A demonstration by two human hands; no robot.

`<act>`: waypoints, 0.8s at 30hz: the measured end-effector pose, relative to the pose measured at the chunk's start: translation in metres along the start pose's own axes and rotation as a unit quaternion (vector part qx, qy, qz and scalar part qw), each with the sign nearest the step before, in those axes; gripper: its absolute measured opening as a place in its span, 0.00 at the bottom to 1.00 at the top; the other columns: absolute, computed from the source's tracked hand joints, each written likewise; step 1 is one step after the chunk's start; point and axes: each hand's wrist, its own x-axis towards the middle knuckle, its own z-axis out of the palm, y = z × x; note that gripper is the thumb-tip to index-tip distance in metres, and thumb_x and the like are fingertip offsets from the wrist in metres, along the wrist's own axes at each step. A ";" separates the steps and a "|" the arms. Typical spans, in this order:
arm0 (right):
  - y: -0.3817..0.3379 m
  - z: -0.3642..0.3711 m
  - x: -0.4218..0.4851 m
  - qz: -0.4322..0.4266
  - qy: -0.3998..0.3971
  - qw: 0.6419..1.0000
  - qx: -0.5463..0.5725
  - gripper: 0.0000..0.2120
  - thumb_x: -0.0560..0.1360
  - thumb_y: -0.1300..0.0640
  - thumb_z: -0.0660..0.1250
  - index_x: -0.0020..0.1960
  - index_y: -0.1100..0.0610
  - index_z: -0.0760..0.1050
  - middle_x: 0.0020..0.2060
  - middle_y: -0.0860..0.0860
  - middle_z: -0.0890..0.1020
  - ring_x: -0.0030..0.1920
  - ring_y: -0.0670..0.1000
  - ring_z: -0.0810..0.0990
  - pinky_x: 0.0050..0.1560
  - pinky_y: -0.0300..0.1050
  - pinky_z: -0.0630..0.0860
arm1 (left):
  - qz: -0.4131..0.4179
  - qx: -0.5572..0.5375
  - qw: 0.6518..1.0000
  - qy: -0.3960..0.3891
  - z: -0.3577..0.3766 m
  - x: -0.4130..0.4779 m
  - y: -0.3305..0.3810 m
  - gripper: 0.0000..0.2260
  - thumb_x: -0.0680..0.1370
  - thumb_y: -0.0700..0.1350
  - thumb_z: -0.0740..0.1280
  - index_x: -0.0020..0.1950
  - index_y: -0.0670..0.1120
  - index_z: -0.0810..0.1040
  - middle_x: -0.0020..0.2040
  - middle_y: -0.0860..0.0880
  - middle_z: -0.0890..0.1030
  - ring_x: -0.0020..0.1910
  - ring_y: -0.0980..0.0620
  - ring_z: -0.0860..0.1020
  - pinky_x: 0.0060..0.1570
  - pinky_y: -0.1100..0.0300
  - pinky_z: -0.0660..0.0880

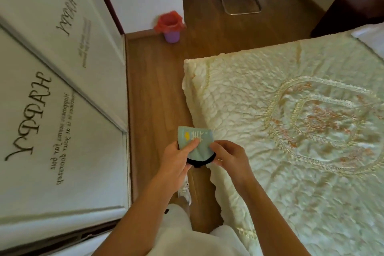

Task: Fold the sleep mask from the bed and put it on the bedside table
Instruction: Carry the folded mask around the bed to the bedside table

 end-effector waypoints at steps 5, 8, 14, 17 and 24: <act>-0.021 0.054 0.067 0.007 -0.038 0.999 -0.021 0.06 0.76 0.52 0.72 0.50 0.53 0.85 0.44 0.50 0.89 0.45 0.45 0.89 0.42 0.38 0.84 | 0.011 -0.031 0.999 0.027 -0.039 0.055 0.039 0.16 0.74 0.41 0.73 0.61 0.41 0.79 0.55 0.42 0.86 0.54 0.45 0.84 0.53 0.49 0.81; -0.043 0.094 0.116 0.011 -0.064 0.997 -0.033 0.07 0.75 0.50 0.72 0.49 0.51 0.85 0.44 0.49 0.90 0.46 0.46 0.89 0.43 0.39 0.84 | 0.022 -0.046 0.998 0.036 -0.064 0.098 0.079 0.15 0.73 0.41 0.73 0.59 0.42 0.80 0.52 0.44 0.87 0.52 0.46 0.85 0.52 0.50 0.81; -0.098 0.178 0.205 0.002 -0.093 0.993 -0.066 0.15 0.72 0.47 0.73 0.54 0.55 0.84 0.48 0.54 0.89 0.49 0.50 0.88 0.51 0.48 0.86 | 0.050 -0.061 0.996 0.035 -0.100 0.175 0.176 0.15 0.74 0.42 0.73 0.60 0.42 0.79 0.52 0.44 0.87 0.51 0.46 0.85 0.44 0.55 0.83; -0.118 0.209 0.241 -0.002 -0.101 0.993 -0.069 0.15 0.72 0.48 0.73 0.54 0.57 0.84 0.48 0.55 0.89 0.50 0.52 0.88 0.52 0.50 0.85 | 0.056 -0.063 0.996 0.042 -0.111 0.204 0.213 0.17 0.74 0.42 0.73 0.62 0.42 0.79 0.54 0.43 0.87 0.52 0.46 0.85 0.46 0.53 0.83; -0.149 0.247 0.313 0.003 -0.105 0.992 -0.075 0.14 0.77 0.53 0.73 0.58 0.60 0.82 0.49 0.55 0.88 0.49 0.51 0.88 0.48 0.44 0.86 | 0.044 -0.089 0.993 0.058 -0.126 0.266 0.265 0.19 0.73 0.43 0.74 0.63 0.42 0.78 0.55 0.42 0.86 0.53 0.45 0.85 0.46 0.53 0.83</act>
